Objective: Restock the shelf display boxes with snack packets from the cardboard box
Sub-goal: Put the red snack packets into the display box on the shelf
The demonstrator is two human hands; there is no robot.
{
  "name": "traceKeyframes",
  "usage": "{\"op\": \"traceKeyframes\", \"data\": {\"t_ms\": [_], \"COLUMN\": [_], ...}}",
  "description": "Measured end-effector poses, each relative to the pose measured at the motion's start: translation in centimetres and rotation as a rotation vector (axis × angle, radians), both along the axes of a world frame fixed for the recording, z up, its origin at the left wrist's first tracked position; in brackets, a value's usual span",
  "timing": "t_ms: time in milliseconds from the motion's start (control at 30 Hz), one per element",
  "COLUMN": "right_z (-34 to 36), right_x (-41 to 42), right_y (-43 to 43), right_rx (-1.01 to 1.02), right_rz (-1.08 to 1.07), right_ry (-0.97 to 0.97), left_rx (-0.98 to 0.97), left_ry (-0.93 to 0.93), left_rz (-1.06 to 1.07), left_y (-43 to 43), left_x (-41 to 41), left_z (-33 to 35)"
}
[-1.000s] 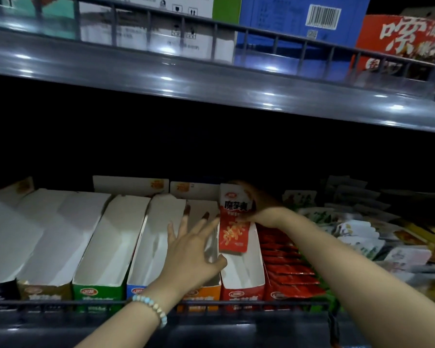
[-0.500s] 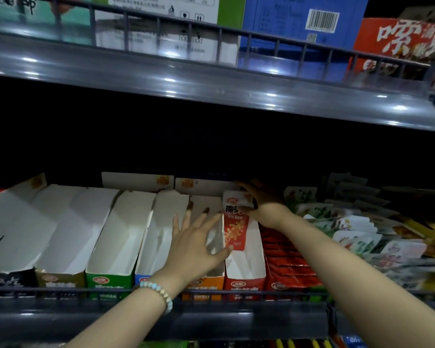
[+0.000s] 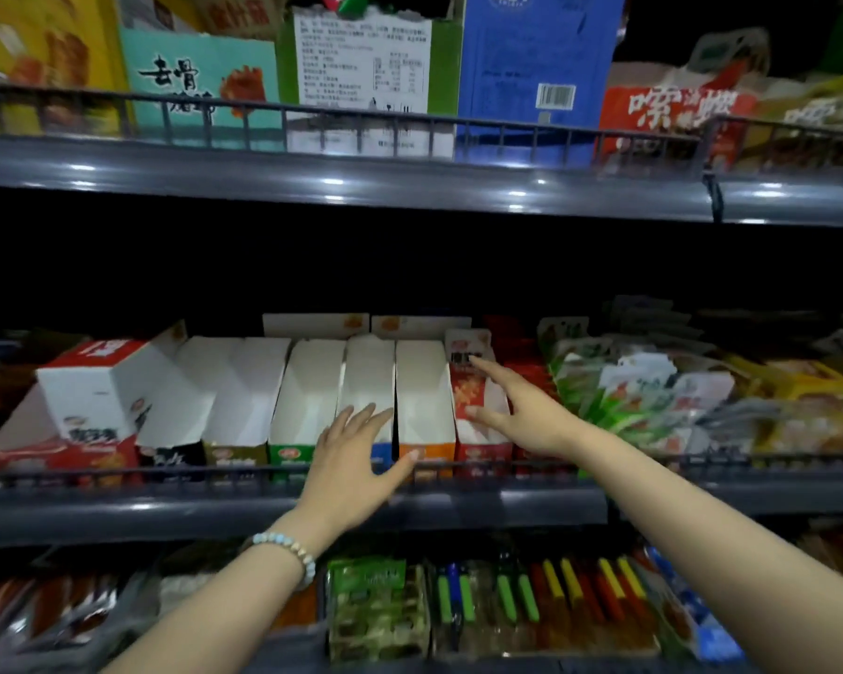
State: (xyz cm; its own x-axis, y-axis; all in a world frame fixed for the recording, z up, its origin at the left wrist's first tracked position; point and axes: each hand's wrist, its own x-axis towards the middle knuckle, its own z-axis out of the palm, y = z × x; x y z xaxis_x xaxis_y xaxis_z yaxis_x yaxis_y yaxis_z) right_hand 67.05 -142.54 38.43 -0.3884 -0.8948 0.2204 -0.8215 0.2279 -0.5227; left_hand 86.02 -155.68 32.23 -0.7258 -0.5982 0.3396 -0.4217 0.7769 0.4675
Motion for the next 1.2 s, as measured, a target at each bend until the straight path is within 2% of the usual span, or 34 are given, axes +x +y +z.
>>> {"op": "traceKeyframes", "data": {"t_ms": [167,533,633,800,1000,1200], "right_z": [-5.0,-21.2,-26.2,-33.7,-41.2,-46.0], "right_x": [4.5,11.8,13.1,14.8,16.7,17.9], "right_y": [3.7,6.2,6.3,6.5,7.3,8.7], "right_rx": [0.086,0.384,0.468,0.484,0.563,0.632], "right_rz": [0.022,0.002,-0.041,-0.184,-0.330,-0.370], "right_ry": [-0.070,-0.331,-0.461,-0.739,-0.939,-0.996], "left_rx": [0.084,0.300,0.369,0.524,0.666,0.741], "left_ry": [-0.038,-0.412,-0.503,-0.562,-0.602,-0.797], "left_rz": [-0.048,-0.043,0.005,0.060,0.053,-0.013], "left_y": [2.7,6.3,6.7,5.7,5.5,5.7], "left_x": [3.9,11.7,13.7,16.0,17.3,18.0], "left_z": [-4.7,-19.5,-22.7,-29.3,-34.9,-39.1]}}
